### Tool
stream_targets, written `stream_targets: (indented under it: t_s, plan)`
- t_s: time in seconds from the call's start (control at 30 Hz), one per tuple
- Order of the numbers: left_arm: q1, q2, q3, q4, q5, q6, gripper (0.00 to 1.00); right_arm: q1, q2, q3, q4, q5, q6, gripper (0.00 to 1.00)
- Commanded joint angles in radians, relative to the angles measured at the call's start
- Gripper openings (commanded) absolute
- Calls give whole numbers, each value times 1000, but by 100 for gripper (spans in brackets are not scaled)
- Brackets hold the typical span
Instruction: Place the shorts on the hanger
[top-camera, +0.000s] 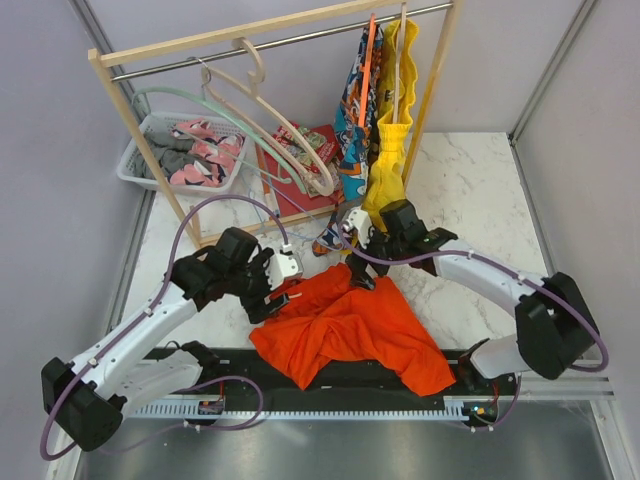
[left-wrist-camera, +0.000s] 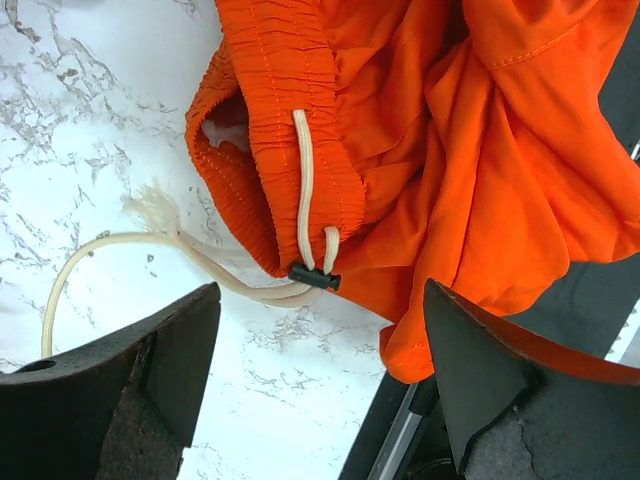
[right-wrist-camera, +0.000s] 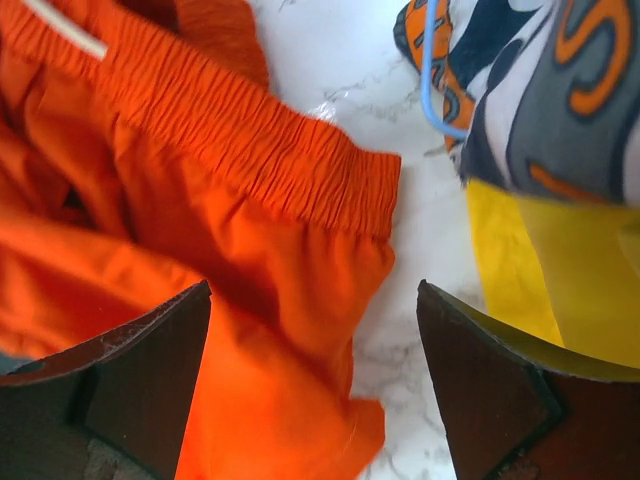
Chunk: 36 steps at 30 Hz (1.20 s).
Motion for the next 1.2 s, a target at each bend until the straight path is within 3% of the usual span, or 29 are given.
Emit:
stream_targets:
  t_s: [0.0,0.27,0.37,0.4,0.43,0.5,0.53,0.63,0.8,0.93,1.17]
  plan:
    - [10,-10,6,13,3,11,88,5,87,14,227,-5,150,91]
    - [16,-16,-25,21,-77,5,91,13,286,100,281,-173,296,92]
    - [20,-5,-28,35,-117,-3,92,14,335,97,245,-227,293,82]
    - [22,-2,-27,35,-121,-12,92,13,338,92,234,-241,289,77]
    - [25,-1,-22,32,-126,-15,93,14,331,86,212,-251,279,62]
    - [28,3,-19,27,-126,-21,93,14,274,63,191,-279,272,45]
    - [31,1,-17,26,-128,-21,93,13,247,57,168,-282,267,27]
    - [39,4,-20,24,-117,-24,93,-1,107,32,108,-288,249,1]
    - [45,22,-4,21,-53,-4,93,-21,-154,23,-60,-265,149,0]
    - [45,7,6,39,82,54,93,-23,-315,43,-333,-171,-18,0]
    - [39,-148,-66,199,294,253,97,-29,-615,69,-558,-169,-270,0]
